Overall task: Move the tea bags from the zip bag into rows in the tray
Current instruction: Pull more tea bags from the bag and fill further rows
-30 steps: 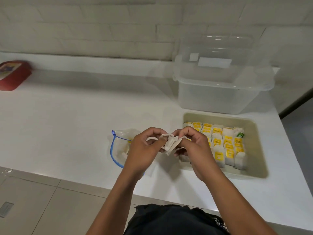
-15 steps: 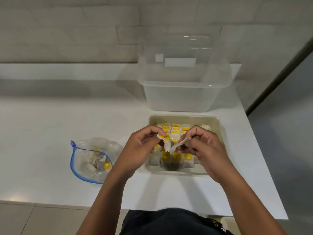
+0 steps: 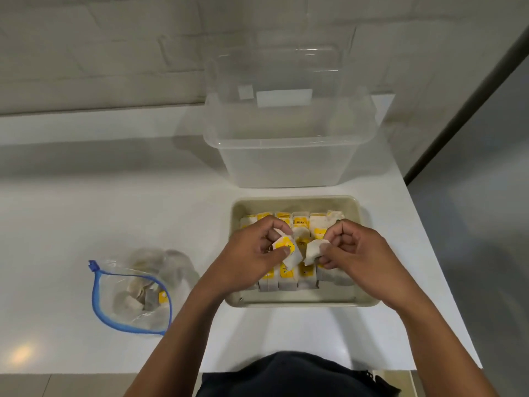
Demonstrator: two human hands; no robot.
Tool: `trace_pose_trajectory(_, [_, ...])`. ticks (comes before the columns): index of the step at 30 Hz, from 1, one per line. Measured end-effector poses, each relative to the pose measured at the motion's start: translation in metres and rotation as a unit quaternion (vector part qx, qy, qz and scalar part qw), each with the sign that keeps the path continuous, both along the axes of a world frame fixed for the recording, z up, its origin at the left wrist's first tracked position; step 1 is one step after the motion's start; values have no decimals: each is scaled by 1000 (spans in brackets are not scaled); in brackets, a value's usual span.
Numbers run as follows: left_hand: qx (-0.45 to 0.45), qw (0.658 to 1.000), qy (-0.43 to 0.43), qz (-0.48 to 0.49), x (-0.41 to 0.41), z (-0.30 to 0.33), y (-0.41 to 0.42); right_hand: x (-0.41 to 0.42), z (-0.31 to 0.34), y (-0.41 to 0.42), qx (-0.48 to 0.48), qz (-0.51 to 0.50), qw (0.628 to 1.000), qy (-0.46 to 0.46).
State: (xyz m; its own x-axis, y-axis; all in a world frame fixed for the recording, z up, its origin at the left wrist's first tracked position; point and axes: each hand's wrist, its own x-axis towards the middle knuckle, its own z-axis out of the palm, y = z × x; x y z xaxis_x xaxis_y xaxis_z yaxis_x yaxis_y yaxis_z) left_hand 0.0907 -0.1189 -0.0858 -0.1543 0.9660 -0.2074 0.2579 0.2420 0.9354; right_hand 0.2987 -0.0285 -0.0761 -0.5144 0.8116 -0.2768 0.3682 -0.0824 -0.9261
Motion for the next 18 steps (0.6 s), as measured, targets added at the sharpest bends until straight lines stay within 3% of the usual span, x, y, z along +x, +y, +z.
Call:
trace_pose_trajectory(5, [-19, 993, 95, -64, 2, -15, 17, -2, -11, 7, 78, 84, 981, -157])
trace_pose_trajectory(11, [-22, 976, 188, -104, 6, -22, 26, -6, -11, 6, 20, 173, 928, -329])
trace_pose_trajectory(18, [-13, 972, 210, -105, 3, -27, 23, -23, -18, 9, 44, 199, 887, -415])
